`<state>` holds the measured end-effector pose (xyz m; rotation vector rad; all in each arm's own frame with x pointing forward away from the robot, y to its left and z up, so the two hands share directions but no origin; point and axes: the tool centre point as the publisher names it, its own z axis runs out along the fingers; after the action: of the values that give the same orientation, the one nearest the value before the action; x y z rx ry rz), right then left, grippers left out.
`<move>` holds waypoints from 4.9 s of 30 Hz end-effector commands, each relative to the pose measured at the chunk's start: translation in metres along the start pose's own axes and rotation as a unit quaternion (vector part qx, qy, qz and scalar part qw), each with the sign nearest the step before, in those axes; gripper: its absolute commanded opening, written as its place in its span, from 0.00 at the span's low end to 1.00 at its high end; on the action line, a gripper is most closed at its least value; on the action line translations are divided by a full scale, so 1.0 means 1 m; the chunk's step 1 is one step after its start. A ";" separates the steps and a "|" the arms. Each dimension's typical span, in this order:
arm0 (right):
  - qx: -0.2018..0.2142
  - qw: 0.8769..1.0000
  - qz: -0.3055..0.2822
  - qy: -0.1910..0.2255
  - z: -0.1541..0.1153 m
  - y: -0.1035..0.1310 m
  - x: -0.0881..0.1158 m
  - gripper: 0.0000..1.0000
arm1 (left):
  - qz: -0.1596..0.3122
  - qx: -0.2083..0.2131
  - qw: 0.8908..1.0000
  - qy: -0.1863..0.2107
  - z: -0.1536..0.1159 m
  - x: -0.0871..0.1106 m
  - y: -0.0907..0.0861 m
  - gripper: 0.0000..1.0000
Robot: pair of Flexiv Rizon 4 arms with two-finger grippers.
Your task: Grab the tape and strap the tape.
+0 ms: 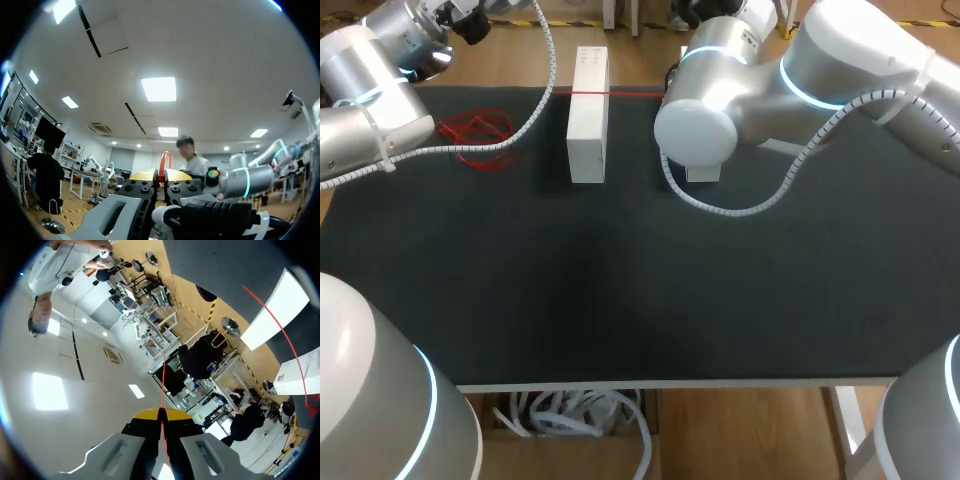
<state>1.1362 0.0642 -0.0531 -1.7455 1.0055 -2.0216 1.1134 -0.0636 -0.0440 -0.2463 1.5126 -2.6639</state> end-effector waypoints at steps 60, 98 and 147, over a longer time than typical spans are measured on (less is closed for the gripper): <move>0.009 0.899 -0.028 -0.438 -0.022 -0.005 0.001 0.00 | 0.206 -0.663 0.711 0.116 -0.005 -0.013 -0.038 0.00; 0.028 0.899 -0.040 -0.434 -0.023 -0.019 -0.004 0.00 | 0.206 -0.764 0.589 0.162 0.020 -0.007 -0.036 0.00; 0.054 0.903 -0.135 -0.404 -0.028 -0.014 0.000 0.00 | 0.160 -0.794 0.541 0.227 0.036 0.009 -0.005 0.00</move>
<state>1.1134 0.0901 -0.0476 -1.8403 0.6214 -2.1040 1.1051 -0.0980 -0.0188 0.6260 3.1013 -0.2090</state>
